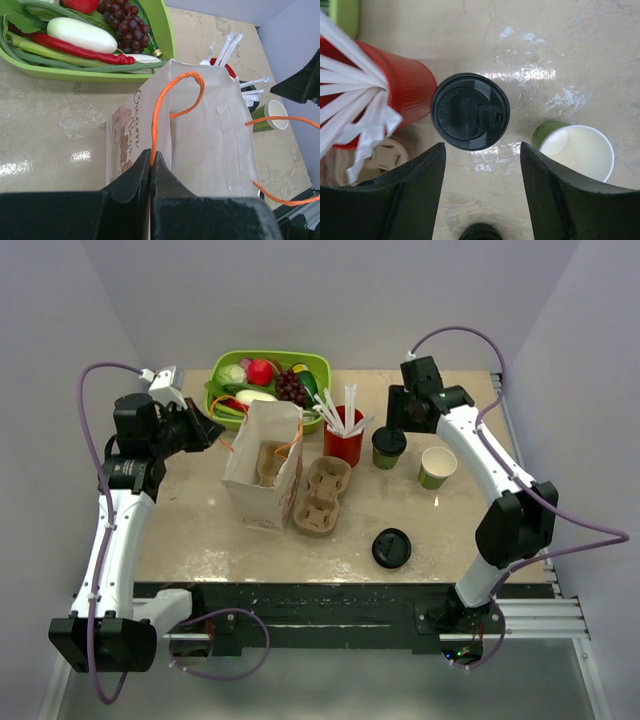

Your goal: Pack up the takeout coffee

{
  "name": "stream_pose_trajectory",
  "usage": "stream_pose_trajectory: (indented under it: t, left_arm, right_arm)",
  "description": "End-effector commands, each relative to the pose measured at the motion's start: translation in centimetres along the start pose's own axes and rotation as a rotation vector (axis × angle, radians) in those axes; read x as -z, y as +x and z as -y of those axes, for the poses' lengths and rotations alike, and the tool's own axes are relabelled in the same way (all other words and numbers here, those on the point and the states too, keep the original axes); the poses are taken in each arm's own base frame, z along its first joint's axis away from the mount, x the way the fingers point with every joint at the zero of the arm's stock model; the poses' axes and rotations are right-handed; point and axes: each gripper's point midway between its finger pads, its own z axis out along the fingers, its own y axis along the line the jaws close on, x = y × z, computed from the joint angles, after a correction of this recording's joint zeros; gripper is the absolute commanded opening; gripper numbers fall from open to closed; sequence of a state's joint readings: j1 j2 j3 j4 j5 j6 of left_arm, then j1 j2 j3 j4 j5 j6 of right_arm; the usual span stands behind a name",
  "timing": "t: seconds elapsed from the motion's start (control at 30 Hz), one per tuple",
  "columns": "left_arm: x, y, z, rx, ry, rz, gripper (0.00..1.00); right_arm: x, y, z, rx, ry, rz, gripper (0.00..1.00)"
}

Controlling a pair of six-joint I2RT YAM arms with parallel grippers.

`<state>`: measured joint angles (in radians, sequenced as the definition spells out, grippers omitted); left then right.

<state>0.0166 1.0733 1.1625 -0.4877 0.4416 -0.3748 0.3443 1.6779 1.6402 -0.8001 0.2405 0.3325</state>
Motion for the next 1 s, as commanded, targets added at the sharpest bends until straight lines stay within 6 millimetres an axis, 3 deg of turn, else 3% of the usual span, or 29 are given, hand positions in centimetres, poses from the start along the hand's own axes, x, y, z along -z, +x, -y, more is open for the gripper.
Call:
stream_pose_trajectory:
  t: [0.0,0.17,0.37,0.57,0.97]
  left_arm:
    - [-0.3,-0.2,0.4,-0.012,0.022,0.003,0.0]
    - [-0.5,0.1,0.2,-0.011,0.019,-0.005,0.0]
    - [-0.5,0.1,0.1,-0.011,0.017,-0.007,0.0]
    - [-0.6,0.2,0.0,-0.013,0.014,-0.009,0.0]
    - [-0.9,0.4,-0.2,-0.009,0.016,-0.019,0.0]
  right_arm:
    - [-2.2,0.4,1.0,-0.05,-0.024,-0.034,0.61]
    - [-4.2,1.2,2.3,-0.093,-0.012,-0.066,0.51]
    - [-5.8,1.9,2.3,-0.116,-0.052,-0.095,0.45]
    - [-6.6,2.1,1.5,-0.121,-0.102,-0.109,0.44]
    - [-7.5,3.2,2.1,-0.129,-0.072,-0.152,0.34]
